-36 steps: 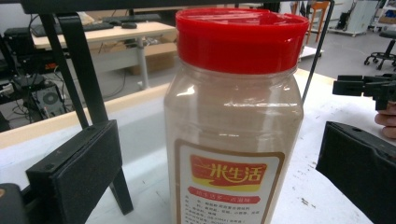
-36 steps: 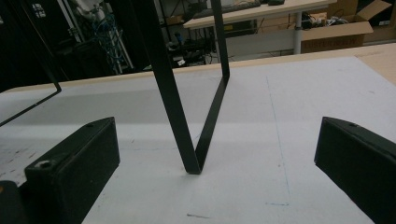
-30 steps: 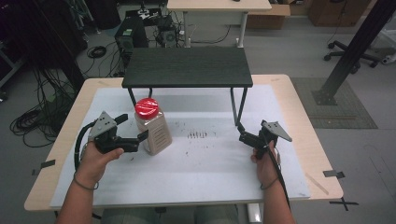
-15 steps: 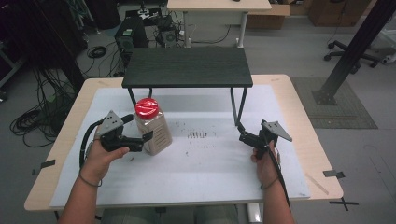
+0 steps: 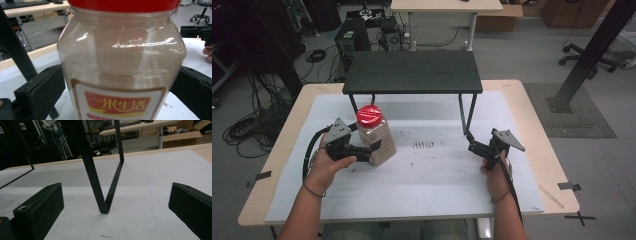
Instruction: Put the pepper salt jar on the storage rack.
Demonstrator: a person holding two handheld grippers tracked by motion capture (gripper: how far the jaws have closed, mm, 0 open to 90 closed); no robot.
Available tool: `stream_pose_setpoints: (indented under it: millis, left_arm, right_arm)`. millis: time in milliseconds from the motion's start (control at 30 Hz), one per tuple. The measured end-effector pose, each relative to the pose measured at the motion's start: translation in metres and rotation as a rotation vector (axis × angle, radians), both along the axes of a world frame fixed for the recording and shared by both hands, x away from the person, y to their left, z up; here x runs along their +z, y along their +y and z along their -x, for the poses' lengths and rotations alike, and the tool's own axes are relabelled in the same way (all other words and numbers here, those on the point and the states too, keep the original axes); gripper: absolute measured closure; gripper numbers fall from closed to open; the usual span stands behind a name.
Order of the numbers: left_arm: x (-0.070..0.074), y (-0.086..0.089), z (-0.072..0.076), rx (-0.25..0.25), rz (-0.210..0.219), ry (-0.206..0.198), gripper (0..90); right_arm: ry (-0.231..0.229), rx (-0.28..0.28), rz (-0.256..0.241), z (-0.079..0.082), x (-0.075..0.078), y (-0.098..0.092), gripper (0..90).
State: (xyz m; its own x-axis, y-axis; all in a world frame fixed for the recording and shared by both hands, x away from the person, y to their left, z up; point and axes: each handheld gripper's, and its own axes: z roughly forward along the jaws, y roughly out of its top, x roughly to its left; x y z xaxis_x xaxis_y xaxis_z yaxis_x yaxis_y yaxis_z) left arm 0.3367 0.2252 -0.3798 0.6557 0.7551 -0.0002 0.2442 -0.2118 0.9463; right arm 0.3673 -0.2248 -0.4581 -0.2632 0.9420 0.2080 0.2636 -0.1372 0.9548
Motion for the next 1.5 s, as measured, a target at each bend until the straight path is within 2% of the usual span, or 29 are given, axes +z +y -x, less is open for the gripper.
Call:
stream_pose_setpoints:
  millis: [500, 933, 1033, 1267, 1500]
  left_arm:
    - [-0.005, -0.012, -0.008, -0.014, -0.008, -0.001, 0.2]
    - [-0.009, -0.014, -0.012, 0.005, -0.017, -0.012, 0.3]
    - [-0.009, -0.014, -0.012, -0.002, -0.005, -0.02, 1.3]
    - [-0.011, -0.014, -0.013, 0.008, -0.01, -0.025, 2.6]
    - [-0.013, -0.014, -0.014, 0.002, 0.005, -0.017, 8.5]
  right_arm:
    - [0.0, -0.002, 0.001, 0.0, 0.0, 0.0, 0.0]
    - [0.001, -0.004, -0.001, 0.0, 0.0, 0.0, 0.0]
    - [0.001, -0.004, -0.002, 0.0, 0.0, 0.0, 0.0]
    - [0.001, -0.003, -0.003, 0.0, 0.0, -0.001, 0.0]
    - [-0.001, -0.003, -0.002, -0.001, 0.0, -0.001, 0.0]
